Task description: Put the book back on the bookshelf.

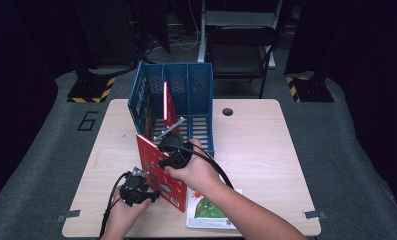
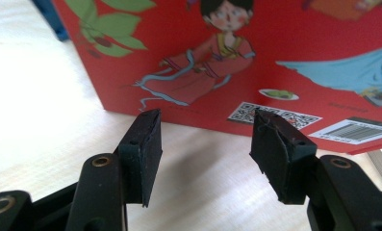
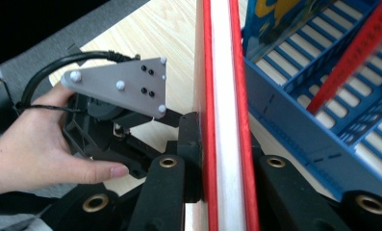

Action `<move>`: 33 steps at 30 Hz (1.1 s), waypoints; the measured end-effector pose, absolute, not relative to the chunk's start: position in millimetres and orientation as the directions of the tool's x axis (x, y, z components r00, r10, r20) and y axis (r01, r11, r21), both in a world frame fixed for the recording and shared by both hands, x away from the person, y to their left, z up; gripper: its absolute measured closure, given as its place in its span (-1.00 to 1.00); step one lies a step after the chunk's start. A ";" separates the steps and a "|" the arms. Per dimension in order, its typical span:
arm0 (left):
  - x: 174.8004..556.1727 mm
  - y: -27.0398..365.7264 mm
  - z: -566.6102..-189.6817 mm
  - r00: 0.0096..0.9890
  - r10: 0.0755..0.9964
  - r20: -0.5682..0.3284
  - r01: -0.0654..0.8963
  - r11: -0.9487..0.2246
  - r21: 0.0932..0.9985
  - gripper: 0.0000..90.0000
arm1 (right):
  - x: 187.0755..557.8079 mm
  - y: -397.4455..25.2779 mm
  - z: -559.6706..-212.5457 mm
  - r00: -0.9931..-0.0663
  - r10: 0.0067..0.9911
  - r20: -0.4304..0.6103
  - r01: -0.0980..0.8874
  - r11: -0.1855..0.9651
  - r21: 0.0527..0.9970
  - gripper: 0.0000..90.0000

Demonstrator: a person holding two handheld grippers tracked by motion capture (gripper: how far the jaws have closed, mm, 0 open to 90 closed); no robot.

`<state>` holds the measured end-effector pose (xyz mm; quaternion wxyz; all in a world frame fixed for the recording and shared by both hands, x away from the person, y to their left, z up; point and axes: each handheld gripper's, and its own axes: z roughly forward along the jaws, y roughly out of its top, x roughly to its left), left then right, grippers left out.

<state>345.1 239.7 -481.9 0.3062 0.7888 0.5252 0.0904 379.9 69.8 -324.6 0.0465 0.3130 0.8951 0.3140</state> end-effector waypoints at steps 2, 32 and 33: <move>346.0 241.1 -481.6 0.434 0.883 -0.180 0.770 -0.259 0.583 -0.01 | 381.3 73.2 -324.1 -0.810 0.579 0.090 0.510 0.621 0.595 0.75; 341.8 239.2 -484.7 0.459 0.875 -0.157 0.762 -0.296 0.576 -0.01 | 372.9 73.1 -334.6 -0.829 0.551 0.094 0.507 0.670 0.543 0.69; 341.7 239.2 -484.7 0.459 0.875 -0.157 0.762 -0.296 0.576 -0.01 | 372.0 73.4 -335.0 -0.831 0.549 0.087 0.502 0.673 0.543 0.69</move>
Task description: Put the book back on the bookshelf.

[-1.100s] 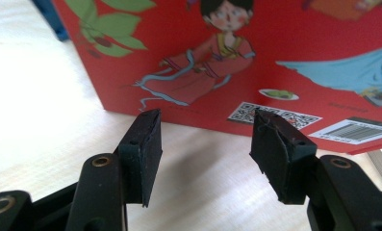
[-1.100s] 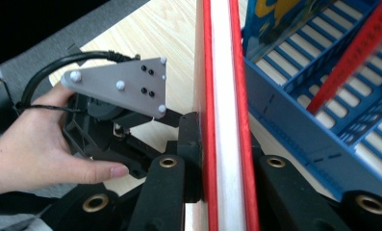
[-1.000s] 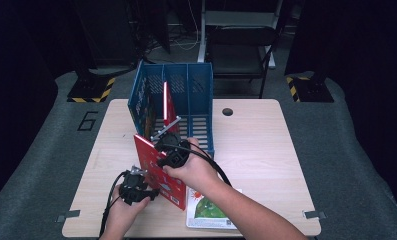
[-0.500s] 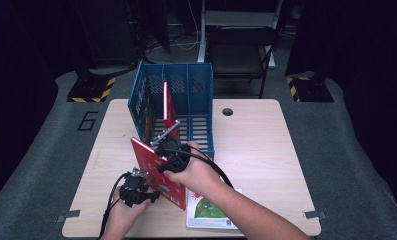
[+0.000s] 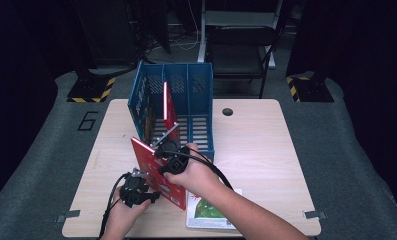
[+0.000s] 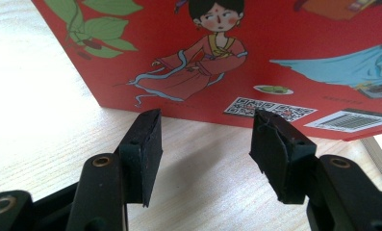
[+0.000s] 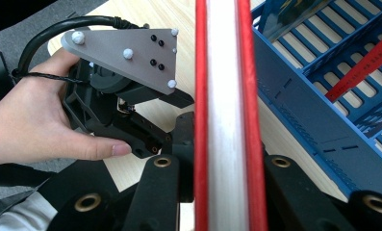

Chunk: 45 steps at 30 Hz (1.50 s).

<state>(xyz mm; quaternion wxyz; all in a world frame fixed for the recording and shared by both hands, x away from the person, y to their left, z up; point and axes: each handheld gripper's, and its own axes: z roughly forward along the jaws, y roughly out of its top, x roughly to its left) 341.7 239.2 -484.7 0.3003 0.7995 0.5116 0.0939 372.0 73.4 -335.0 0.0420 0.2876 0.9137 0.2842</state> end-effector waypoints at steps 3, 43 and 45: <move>340.9 239.2 -484.7 0.456 0.874 -0.165 0.766 -0.292 0.573 -0.01 | 368.4 74.1 -335.9 -0.834 0.547 0.077 0.493 0.676 0.548 0.70; 340.6 255.3 -480.5 0.446 0.879 -0.167 0.771 -0.282 0.572 -0.01 | 371.1 70.2 -302.6 -0.821 0.566 0.078 0.504 0.653 0.566 0.76; 340.5 254.9 -481.0 0.440 0.882 -0.167 0.769 -0.274 0.578 -0.01 | 370.2 68.1 -300.4 -0.820 0.567 0.075 0.503 0.652 0.567 0.76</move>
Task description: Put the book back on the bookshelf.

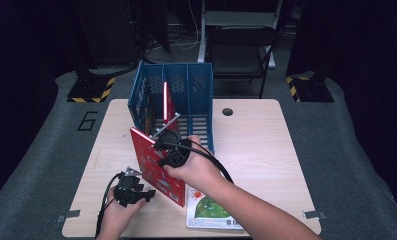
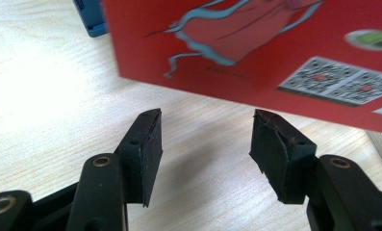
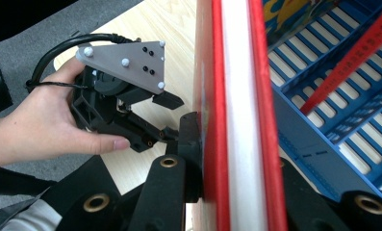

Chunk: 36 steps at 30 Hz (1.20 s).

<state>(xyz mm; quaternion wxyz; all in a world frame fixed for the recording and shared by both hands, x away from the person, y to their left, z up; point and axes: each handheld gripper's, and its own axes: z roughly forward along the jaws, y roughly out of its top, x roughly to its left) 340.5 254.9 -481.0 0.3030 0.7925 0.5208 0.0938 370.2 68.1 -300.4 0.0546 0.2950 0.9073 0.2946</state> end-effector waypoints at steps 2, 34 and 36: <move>340.2 254.7 -481.4 0.434 0.885 -0.165 0.768 -0.268 0.581 -0.01 | 369.2 65.9 -297.9 -0.824 0.563 0.062 0.493 0.659 0.568 0.76; 341.3 258.5 -489.3 0.425 0.894 -0.145 0.776 -0.276 0.568 -0.13 | 349.0 -12.0 -263.6 -0.796 0.602 0.067 0.529 0.638 0.560 0.76; 341.3 258.6 -489.2 0.425 0.894 -0.144 0.776 -0.278 0.566 -0.13 | 348.0 -17.9 -262.8 -0.791 0.608 0.064 0.534 0.636 0.557 0.76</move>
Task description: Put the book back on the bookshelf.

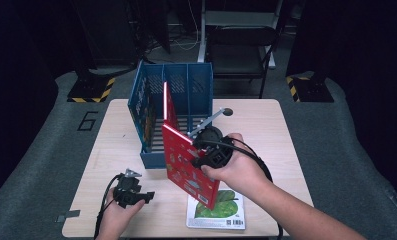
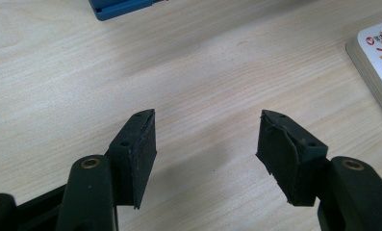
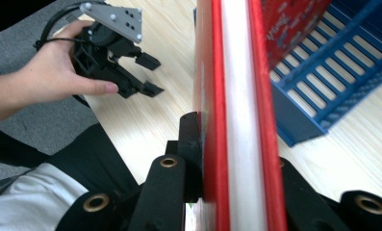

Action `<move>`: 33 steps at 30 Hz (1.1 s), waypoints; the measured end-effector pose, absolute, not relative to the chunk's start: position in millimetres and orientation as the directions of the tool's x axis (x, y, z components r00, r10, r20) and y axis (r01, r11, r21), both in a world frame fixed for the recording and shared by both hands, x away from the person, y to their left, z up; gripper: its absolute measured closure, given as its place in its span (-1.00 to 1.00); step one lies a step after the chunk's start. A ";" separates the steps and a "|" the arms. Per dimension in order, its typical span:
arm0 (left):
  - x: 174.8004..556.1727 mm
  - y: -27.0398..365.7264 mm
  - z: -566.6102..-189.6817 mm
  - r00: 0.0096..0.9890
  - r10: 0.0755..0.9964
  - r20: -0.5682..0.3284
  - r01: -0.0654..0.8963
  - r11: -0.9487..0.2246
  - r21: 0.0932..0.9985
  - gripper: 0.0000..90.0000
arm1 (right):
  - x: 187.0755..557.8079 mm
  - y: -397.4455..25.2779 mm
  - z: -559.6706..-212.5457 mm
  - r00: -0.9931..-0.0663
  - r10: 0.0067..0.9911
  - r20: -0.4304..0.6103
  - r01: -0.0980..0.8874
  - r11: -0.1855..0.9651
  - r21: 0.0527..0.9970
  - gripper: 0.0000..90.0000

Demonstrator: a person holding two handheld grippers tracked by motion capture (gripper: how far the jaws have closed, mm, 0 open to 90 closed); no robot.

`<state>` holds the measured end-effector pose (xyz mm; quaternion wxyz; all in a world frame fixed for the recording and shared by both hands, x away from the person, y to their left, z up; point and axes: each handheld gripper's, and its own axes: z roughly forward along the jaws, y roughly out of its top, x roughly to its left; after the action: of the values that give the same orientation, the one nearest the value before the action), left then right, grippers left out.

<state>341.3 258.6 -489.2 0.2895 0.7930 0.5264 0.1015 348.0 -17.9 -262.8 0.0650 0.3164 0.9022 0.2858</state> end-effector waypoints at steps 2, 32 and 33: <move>341.9 259.5 -489.2 0.433 0.891 -0.136 0.771 -0.289 0.567 -0.13 | 347.0 -23.5 -261.7 -0.784 0.618 0.058 0.541 0.634 0.552 0.76; 341.3 258.6 -489.4 0.432 0.890 -0.147 0.780 -0.287 0.556 -0.13 | 392.5 -34.0 -229.9 -0.685 0.728 0.011 0.608 0.564 0.559 0.76; 341.2 259.0 -489.0 0.435 0.888 -0.148 0.780 -0.290 0.554 -0.13 | 395.0 -33.3 -229.1 -0.684 0.729 0.018 0.609 0.558 0.564 0.76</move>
<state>341.2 259.0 -489.0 0.2856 0.7974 0.5230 0.0946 395.0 -33.3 -229.1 0.1094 0.3819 0.8758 0.2742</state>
